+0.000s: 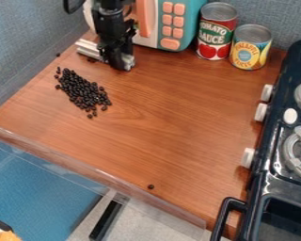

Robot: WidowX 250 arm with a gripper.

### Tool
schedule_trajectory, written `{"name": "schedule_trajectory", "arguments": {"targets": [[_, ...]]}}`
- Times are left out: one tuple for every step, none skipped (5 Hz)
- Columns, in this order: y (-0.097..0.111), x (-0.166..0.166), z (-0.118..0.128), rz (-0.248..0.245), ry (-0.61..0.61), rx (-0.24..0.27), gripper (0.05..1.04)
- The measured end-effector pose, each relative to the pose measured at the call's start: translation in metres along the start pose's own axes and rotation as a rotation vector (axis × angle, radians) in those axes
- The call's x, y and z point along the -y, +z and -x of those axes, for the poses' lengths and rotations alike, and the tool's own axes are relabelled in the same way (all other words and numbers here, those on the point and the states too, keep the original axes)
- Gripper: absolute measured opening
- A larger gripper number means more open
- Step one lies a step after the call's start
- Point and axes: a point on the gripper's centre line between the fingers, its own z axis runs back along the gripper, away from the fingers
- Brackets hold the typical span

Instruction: Sweep into pile

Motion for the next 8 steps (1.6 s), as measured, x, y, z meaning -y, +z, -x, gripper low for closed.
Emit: {"name": "schedule_trajectory", "arguments": {"targets": [[-0.003,-0.004,-0.002,-0.011,0.018,-0.002,0.394],[-0.003,-0.007,-0.002,-0.013,0.035,-0.016,0.394],[-0.002,-0.017,-0.004,-0.021,0.061,-0.023,0.394],[-0.001,-0.026,-0.005,-0.017,0.093,-0.022,0.394],[0.001,-0.034,-0.006,-0.022,0.128,-0.031,0.394],[0.003,-0.044,-0.006,-0.028,0.153,-0.035,0.394],[0.002,-0.050,-0.008,-0.021,0.172,-0.038,0.394],[0.011,-0.059,-0.010,-0.011,0.193,-0.042,0.394]]}}
